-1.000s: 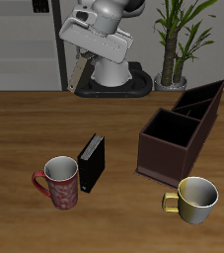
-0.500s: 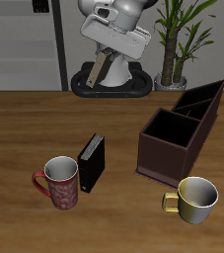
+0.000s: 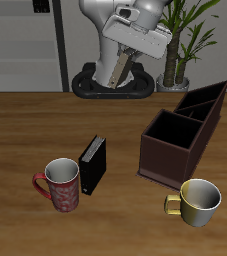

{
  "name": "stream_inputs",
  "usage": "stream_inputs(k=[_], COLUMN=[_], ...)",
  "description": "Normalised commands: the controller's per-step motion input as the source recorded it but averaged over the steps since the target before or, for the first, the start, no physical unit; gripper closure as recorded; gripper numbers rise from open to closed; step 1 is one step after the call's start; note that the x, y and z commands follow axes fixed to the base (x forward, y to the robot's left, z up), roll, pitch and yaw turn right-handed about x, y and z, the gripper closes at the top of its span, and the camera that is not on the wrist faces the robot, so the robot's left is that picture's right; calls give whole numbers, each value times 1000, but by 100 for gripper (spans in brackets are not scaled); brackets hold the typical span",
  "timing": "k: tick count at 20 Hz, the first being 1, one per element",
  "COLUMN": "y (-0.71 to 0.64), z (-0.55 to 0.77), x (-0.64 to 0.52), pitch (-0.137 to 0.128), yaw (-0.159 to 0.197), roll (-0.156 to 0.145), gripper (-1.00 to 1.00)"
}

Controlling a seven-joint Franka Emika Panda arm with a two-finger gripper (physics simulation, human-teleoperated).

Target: Place the yellow book into the left desk caddy's left compartment

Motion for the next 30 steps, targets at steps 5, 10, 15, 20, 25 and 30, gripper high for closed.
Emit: stream_inputs(k=[5,10,15,20,25,30], y=[592,595,387,412,389,305], z=[-173,2,82,53,-102,-140], x=[133,94,164,-4,-130,-133], pitch=[44,-1,3,2,22,17], yaw=[9,-7,1,-34,-16,-19], roll=[66,52,48,19,37,24], gripper=[100,100,100,100,100,100])
